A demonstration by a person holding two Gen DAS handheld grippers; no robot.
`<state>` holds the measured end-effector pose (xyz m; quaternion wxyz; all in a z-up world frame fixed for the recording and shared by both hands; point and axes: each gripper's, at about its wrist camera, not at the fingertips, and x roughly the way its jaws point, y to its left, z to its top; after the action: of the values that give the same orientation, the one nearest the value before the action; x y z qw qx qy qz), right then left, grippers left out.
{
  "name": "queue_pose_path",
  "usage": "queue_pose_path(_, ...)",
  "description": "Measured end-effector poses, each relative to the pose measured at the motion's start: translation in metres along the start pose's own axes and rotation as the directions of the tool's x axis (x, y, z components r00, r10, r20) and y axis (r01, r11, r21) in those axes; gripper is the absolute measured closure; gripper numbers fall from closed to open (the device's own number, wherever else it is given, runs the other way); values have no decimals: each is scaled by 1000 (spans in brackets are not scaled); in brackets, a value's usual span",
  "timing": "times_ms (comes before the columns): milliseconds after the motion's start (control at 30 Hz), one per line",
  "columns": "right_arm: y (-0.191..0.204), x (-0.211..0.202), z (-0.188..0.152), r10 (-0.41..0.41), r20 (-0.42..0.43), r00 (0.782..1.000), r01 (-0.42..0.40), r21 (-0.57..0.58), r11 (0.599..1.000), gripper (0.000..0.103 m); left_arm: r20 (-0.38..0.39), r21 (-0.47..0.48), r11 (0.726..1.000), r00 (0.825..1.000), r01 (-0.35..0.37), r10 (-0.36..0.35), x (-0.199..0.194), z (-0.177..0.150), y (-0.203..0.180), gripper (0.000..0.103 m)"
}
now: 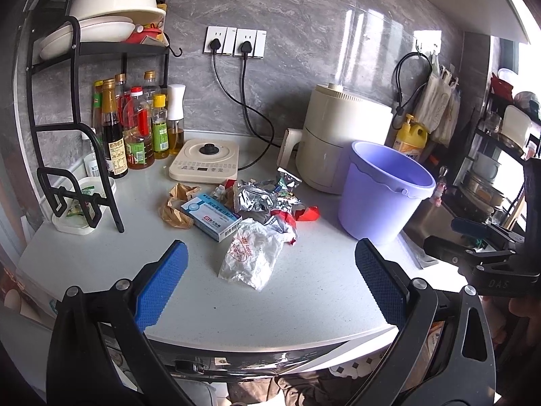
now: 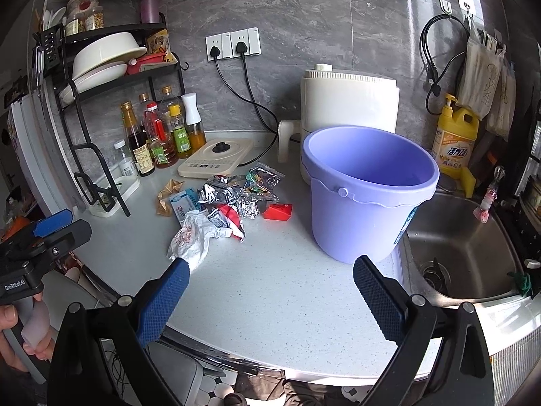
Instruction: Collect trash
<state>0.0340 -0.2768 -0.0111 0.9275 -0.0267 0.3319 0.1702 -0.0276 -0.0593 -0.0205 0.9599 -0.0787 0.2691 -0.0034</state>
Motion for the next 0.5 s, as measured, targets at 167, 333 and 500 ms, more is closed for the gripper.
queue_pose_path(167,0,-3,0,-2,-3,1000,2,2,1000,8,-1,-3,1000,1000,7,-7,-2,0,1,5)
queue_pose_path(333,2,-2,0,-2,-9,1000,2,-4,1000,8,-15,-16,1000,1000,10,-10,-2,-3,6,5)
queue_pose_path(500,3,12,1,33,-19,999,-33,-4,999,8,-34,-16,1000,999,16,-16,5,-7,12,5)
